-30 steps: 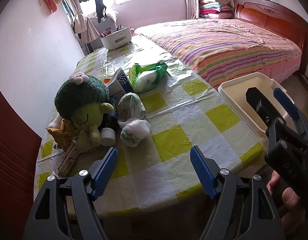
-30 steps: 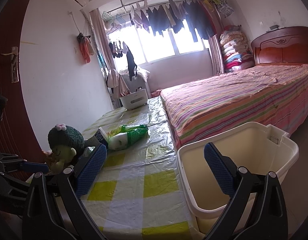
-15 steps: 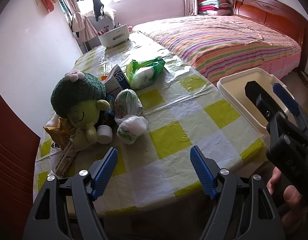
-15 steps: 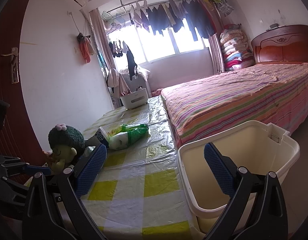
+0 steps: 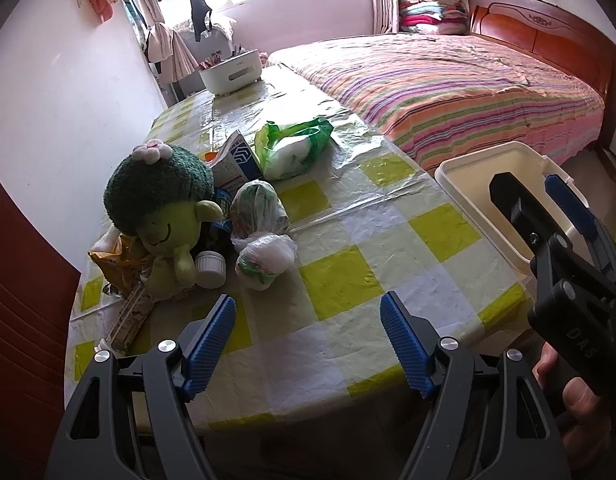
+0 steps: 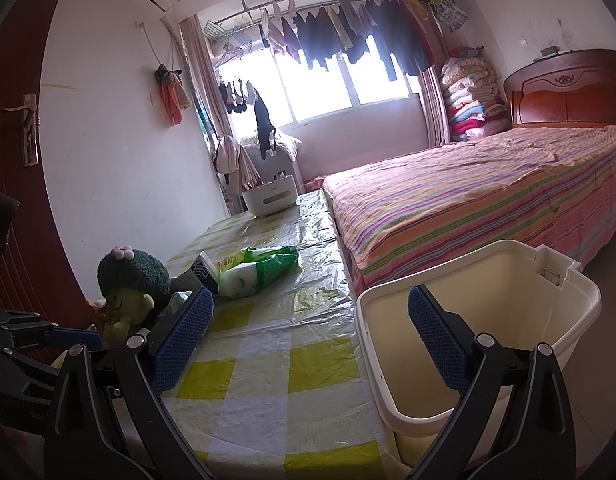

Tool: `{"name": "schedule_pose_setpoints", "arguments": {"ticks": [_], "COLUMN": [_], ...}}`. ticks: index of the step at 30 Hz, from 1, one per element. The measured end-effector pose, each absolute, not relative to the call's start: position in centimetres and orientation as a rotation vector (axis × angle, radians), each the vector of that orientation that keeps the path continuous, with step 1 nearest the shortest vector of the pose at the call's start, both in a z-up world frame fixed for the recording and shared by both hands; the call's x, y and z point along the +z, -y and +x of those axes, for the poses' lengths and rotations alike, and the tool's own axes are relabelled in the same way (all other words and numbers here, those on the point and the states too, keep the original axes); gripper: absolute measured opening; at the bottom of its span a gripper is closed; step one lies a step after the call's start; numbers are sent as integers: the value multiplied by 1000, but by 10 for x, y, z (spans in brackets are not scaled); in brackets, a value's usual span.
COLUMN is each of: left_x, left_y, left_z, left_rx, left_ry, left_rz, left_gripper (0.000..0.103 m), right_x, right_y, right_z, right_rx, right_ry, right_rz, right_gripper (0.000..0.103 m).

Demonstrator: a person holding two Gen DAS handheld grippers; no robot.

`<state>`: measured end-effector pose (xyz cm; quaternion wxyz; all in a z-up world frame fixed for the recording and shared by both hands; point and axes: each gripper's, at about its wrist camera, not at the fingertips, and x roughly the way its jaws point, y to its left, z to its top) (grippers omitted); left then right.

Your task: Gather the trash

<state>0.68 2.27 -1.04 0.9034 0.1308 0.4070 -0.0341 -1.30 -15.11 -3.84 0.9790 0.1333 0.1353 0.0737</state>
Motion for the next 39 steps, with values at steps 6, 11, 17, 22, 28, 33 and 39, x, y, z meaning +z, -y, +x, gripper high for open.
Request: {"name": "schedule_pose_setpoints", "arguments": {"ticks": [6, 11, 17, 22, 28, 33, 39], "left_x": [-10, -7, -2, 1, 4, 4, 5], "left_y": [-23, -24, -32, -41, -52, -63, -81], "left_z": [7, 5, 1, -1, -3, -6, -8], "left_rx": [-72, -67, -50, -45, -33, -23, 0], "left_ry": [-842, -841, -823, -813, -803, -801, -795], "left_rz": [268, 258, 246, 232, 202, 184, 146], "left_gripper": [73, 73, 73, 73, 73, 73, 73], "right_x": [-40, -41, -42, -43, -44, -45, -45], "right_y": [149, 146, 144, 140, 137, 131, 121], "right_z": [-12, -11, -10, -10, -8, -6, -2], "right_rx": [152, 158, 156, 149, 139, 135, 143], "right_ry": [-282, -291, -297, -303, -316, -329, -351], "right_rz": [265, 258, 237, 214, 188, 160, 119], "right_gripper": [97, 97, 97, 97, 97, 97, 97]}}
